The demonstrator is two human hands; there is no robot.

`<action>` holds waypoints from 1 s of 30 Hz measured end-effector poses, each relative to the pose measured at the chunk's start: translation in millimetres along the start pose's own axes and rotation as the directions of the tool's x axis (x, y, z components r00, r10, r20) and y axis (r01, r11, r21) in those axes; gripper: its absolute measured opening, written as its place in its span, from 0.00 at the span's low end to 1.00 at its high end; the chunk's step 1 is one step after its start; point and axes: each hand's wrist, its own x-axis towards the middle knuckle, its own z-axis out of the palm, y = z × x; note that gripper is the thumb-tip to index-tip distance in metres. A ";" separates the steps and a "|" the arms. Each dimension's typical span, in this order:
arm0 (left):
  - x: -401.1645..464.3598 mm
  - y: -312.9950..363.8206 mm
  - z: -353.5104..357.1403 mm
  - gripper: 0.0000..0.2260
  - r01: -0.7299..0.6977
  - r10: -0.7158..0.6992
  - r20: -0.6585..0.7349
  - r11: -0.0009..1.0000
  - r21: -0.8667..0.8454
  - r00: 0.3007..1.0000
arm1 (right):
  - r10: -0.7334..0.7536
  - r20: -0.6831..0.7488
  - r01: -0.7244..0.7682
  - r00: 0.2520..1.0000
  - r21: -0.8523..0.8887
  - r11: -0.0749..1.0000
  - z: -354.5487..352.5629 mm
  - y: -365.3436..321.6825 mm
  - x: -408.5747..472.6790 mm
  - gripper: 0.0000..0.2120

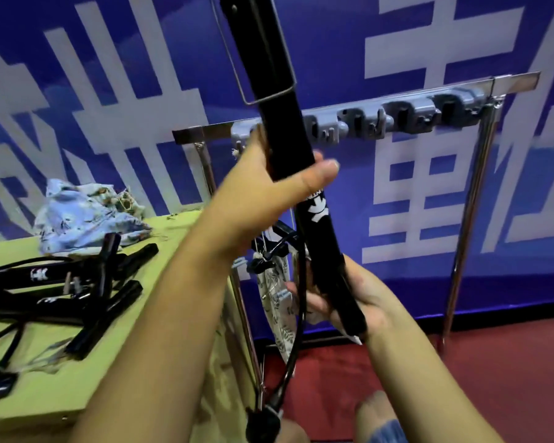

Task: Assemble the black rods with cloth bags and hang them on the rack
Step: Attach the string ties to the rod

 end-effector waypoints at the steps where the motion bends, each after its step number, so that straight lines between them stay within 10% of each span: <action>1: -5.9 -9.5 4.3 0.17 0.004 -0.002 -0.025 0.998 0.068 1.000 | -0.024 -0.021 0.022 0.999 -0.068 0.997 1.4 1.6 -2.4 0.17; 5: -11.9 -17.7 7.5 0.16 0.062 -0.032 -0.188 0.985 0.159 0.982 | -0.369 -0.115 0.270 0.922 -0.492 0.828 -5.0 6.1 -2.7 0.16; 8: -12.4 -18.1 14.6 0.16 0.036 0.017 -0.228 0.973 0.227 0.974 | -0.518 0.141 0.445 0.843 -0.725 0.526 1.9 4.1 -10.1 0.32; 10: -12.8 -15.3 18.5 0.16 0.022 0.024 -0.242 0.982 0.186 0.970 | -0.438 0.307 0.503 0.845 -0.735 0.455 11.2 4.3 -18.1 0.23; 14: -16.4 -23.2 5.3 0.21 0.130 -0.147 -0.074 0.971 -0.202 0.986 | -0.472 0.372 0.596 0.799 -0.591 0.543 21.7 5.4 -27.6 0.10; 22: -86.6 -83.4 23.0 0.19 0.355 -0.376 -0.096 0.917 -0.183 0.921 | -0.546 0.296 0.620 0.784 -0.329 0.712 30.3 -9.7 -25.1 0.18; 30: -100.1 -88.8 29.7 0.12 0.444 -0.513 0.056 0.677 -0.587 0.856 | -0.596 0.204 0.627 0.777 -0.336 0.702 31.1 -2.3 -18.7 0.18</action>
